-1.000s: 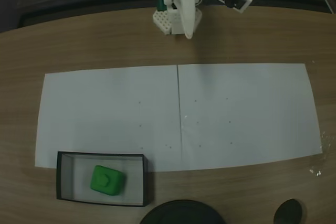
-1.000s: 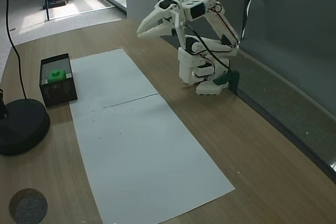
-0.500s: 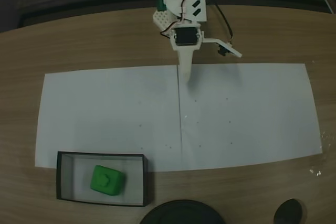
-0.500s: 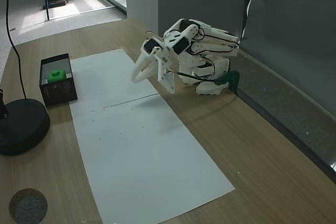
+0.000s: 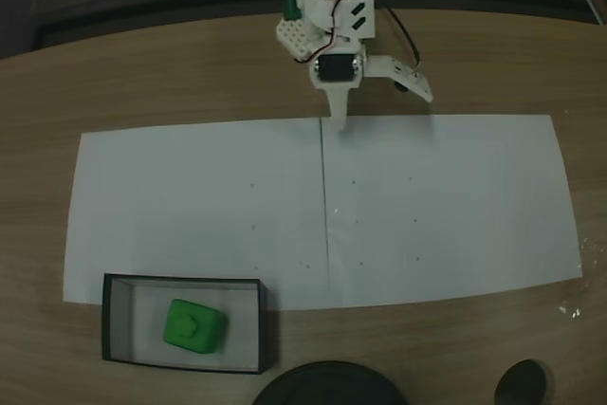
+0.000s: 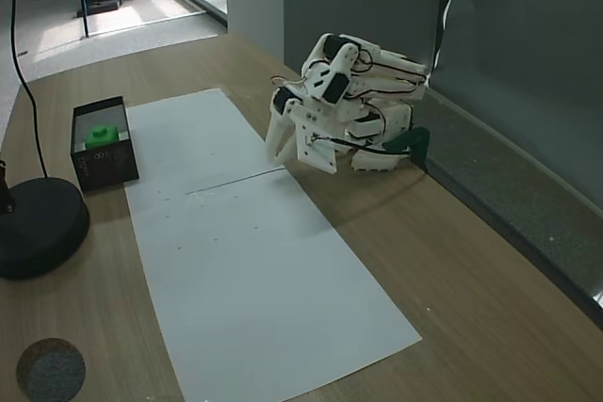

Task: Grab a green square and put it in the box.

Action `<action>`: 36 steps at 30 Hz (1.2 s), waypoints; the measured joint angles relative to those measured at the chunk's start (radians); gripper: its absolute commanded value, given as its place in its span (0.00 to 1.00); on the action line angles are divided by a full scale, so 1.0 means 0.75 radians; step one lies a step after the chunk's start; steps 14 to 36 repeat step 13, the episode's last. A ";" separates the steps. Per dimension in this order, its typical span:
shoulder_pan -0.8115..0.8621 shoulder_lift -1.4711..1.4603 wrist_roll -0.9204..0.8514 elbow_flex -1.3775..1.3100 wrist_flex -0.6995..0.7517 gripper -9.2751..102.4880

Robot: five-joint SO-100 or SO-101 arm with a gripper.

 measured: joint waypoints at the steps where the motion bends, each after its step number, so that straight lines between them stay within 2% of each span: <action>1: -0.014 0.000 0.000 0.000 0.000 0.08; 11: -0.049 0.000 -0.092 -0.004 0.008 0.08; 36: -0.043 0.000 -0.092 -0.004 0.008 0.08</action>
